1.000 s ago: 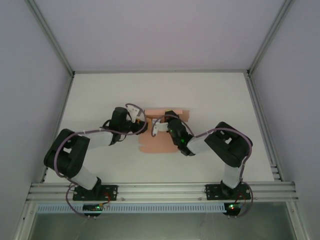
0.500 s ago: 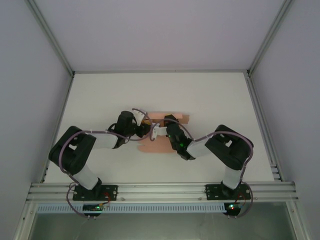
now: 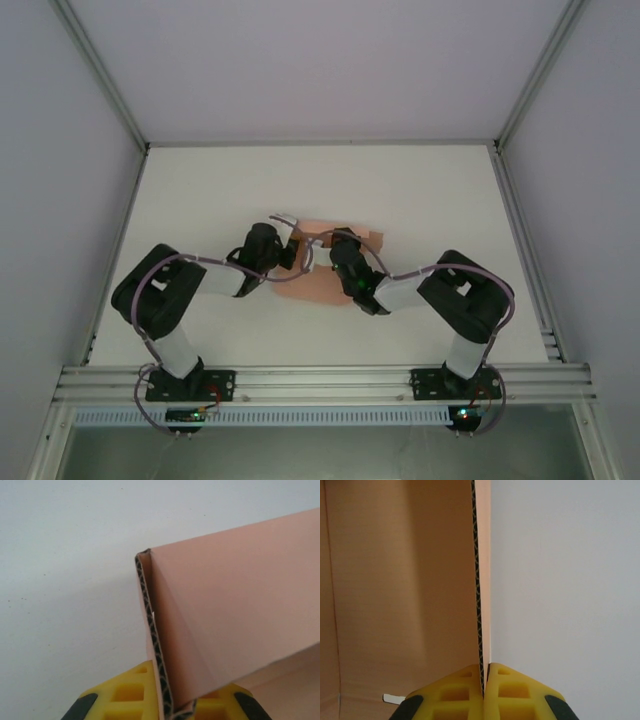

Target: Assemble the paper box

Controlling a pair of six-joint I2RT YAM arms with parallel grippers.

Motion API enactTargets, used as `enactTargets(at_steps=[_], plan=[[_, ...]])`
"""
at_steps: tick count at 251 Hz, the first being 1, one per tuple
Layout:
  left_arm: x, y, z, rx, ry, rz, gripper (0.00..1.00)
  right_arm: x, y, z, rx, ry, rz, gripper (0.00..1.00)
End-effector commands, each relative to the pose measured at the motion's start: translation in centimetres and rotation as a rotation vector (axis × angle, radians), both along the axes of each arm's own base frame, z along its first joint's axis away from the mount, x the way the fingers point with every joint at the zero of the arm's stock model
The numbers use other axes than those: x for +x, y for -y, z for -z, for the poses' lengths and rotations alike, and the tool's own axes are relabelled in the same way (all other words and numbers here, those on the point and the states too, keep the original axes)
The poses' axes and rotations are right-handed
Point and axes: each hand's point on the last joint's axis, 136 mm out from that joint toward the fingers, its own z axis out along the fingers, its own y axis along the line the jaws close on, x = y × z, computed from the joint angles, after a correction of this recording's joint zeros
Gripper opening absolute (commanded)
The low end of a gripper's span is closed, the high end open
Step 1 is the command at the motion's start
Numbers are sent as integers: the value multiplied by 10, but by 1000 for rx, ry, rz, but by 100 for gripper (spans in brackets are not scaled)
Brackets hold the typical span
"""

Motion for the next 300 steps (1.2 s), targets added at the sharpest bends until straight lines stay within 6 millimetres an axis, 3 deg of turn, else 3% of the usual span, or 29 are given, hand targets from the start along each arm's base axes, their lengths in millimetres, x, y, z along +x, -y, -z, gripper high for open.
enactTargets(at_steps=[1, 29, 41, 54, 85, 130, 145, 171, 217, 228, 250, 277, 300], plan=[[15, 3, -5, 14, 25, -81, 0, -21, -11, 48, -50, -184, -103, 0], [20, 0, 8, 31, -21, -129, 0, -21, -11, 53, -52, -201, -103, 0], [21, 2, 10, 25, -30, -127, 7, -21, -11, 54, -52, -203, -100, 0], [22, 3, 11, 17, -33, -127, 8, -21, -11, 56, -56, -208, -100, 0], [23, 7, 5, 2, -23, -112, 11, -22, -11, 56, -49, -219, -103, 0], [23, 11, -11, -70, 9, -69, 23, -23, -10, 58, -27, -252, -107, 0], [25, 10, -11, -81, 5, -71, 19, -22, -10, 58, -29, -254, -107, 0], [27, 9, -9, -86, -5, -67, 0, -20, -10, 58, -27, -259, -103, 0], [30, -2, -2, -49, -18, -133, 0, -12, -8, 46, 73, -246, -49, 0], [31, -6, -1, -45, -18, -154, 0, -9, -8, 39, 136, -245, -17, 9], [28, -8, 0, -60, -27, -161, 0, -3, -3, 16, 301, -239, 61, 44], [22, -7, -6, -120, -58, -139, 0, -6, 8, -20, 537, -265, 119, 96], [18, -7, -16, -198, -97, -110, 0, -17, 28, -39, 728, -388, 170, 99]])
